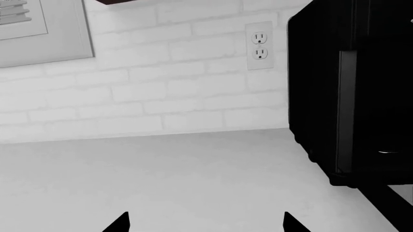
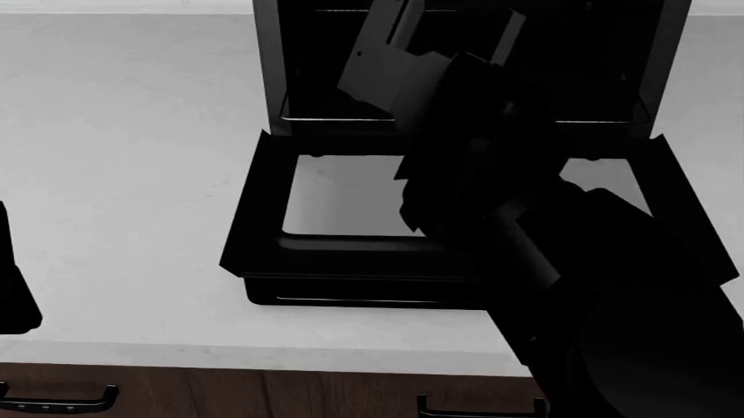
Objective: Fully slide the toaster oven rack0 out.
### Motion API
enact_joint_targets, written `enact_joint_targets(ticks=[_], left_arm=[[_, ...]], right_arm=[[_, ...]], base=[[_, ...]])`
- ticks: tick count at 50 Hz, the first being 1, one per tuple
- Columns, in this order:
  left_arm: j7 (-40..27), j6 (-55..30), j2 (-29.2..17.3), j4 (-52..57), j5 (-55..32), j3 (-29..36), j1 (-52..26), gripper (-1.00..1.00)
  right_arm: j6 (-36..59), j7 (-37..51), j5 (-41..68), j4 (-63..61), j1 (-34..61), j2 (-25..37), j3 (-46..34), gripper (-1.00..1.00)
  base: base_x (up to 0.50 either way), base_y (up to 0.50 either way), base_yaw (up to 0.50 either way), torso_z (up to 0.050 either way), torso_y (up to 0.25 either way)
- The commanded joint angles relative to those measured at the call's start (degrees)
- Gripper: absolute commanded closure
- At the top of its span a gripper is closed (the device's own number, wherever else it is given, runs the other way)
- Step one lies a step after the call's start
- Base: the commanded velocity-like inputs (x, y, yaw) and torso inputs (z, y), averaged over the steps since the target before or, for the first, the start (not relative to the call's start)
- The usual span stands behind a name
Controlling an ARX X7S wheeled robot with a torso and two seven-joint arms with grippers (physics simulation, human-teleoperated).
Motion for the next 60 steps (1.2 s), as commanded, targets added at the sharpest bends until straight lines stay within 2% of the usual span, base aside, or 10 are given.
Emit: enact_joint_targets(ticks=[1, 17, 36, 39, 47, 51, 52, 60], left_arm=[[2.6, 0.7, 1.3, 1.1, -2.4, -3.0, 0.3, -1.00], [2.0, -1.6, 0.9, 3.3, -4.2, -5.0, -0.2, -1.00], [1.8, -0.2, 1.2, 3.4, -4.6, -4.6, 1.3, -1.00], [1.7, -0.4, 1.2, 3.6, -4.9, -4.7, 1.1, -1.00], [1.4, -0.7, 1.2, 4.2, -5.4, -5.2, 1.2, -1.00], [1.4, -1.6, 1.1, 5.0, -6.3, -6.1, 1.1, -1.00], [1.4, -1.9, 1.1, 5.3, -6.5, -6.5, 1.2, -1.00], [1.4, -2.4, 0.8, 5.7, -7.4, -7.8, 1.5, -1.00]], right_arm=[[10.2, 0.4, 2.6, -16.4, -0.4, 5.3, 3.4, 1.00], [34.1, 16.4, 13.1, -56.2, -0.4, 21.1, 12.0, 1.00], [49.9, 26.5, 23.2, -75.5, -2.3, 24.7, 21.3, 1.00], [53.0, 30.1, 27.4, -78.3, -2.4, 25.0, 24.0, 1.00], [52.8, 59.3, 62.2, -80.2, 2.4, 26.8, 24.0, 1.00], [51.6, 62.7, 63.9, -80.4, 3.3, 27.6, 22.7, 1.00], [51.7, 63.5, 64.9, -80.7, 3.9, 27.7, 22.6, -1.00], [49.2, 79.2, 84.9, -80.9, 11.0, 28.9, 18.3, -1.00]], base=[[0.00, 0.00, 0.00, 0.000, 0.000], [0.00, 0.00, 0.00, 0.000, 0.000], [0.00, 0.00, 0.00, 0.000, 0.000], [0.00, 0.00, 0.00, 0.000, 0.000], [0.00, 0.00, 0.00, 0.000, 0.000], [0.00, 0.00, 0.00, 0.000, 0.000], [0.00, 0.00, 0.00, 0.000, 0.000], [0.00, 0.00, 0.00, 0.000, 0.000]])
